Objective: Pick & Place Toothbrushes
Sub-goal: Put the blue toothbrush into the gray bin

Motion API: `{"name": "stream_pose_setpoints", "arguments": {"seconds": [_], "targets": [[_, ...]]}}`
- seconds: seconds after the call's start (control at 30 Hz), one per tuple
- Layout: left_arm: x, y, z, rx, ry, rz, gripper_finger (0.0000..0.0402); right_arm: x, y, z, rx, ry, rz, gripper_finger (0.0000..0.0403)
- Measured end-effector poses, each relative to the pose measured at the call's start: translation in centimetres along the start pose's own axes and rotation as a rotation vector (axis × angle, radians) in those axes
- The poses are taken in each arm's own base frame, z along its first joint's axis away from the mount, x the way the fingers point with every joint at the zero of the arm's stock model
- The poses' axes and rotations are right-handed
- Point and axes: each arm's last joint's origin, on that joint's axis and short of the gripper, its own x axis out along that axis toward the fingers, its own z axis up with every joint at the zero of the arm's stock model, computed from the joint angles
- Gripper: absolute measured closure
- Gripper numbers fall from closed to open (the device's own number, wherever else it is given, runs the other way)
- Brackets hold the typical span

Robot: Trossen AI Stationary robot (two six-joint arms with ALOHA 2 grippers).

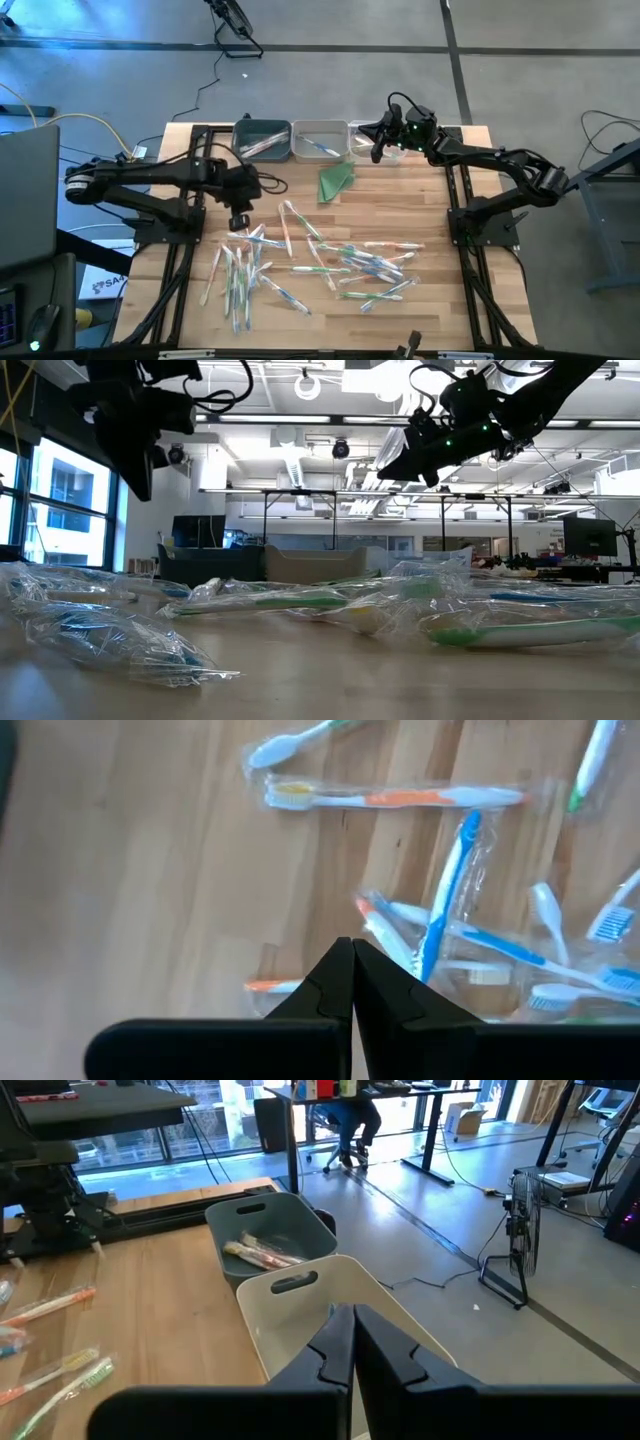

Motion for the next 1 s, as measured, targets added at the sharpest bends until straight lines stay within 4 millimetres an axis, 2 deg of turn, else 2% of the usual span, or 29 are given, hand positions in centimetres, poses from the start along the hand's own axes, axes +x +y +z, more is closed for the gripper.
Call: {"name": "stream_pose_setpoints", "arguments": {"seconds": [0.23, 0.33, 0.53, 0.7, 1.0], "targets": [[0.0, -0.1, 0.0, -0.061, 0.0, -0.015, 0.0401, 0.0, 0.0, 0.0, 0.001, 0.002, 0.0, 0.04], [0.1, -0.1, 0.1, -0.057, 0.005, -0.018, 0.0389, 0.0, 0.0, 0.0, 0.001, 0.003, 0.0, 0.04], [0.7, -0.2, 0.2, -0.052, 0.042, -0.021, 0.0311, 0.0, 0.0, -0.2, 0.004, 0.015, 0.001, 0.0401], [1.7, -0.3, 0.6, 0.024, 0.075, -0.055, 0.0253, 0.0, 0.0, -0.2, 0.005, 0.017, 0.001, 0.0401], [4.2, -1.6, 1.1, 0.089, 0.176, -0.114, 0.0254, 0.0, 0.0, -0.3, 0.008, 0.029, 0.001, 0.0401]]}}
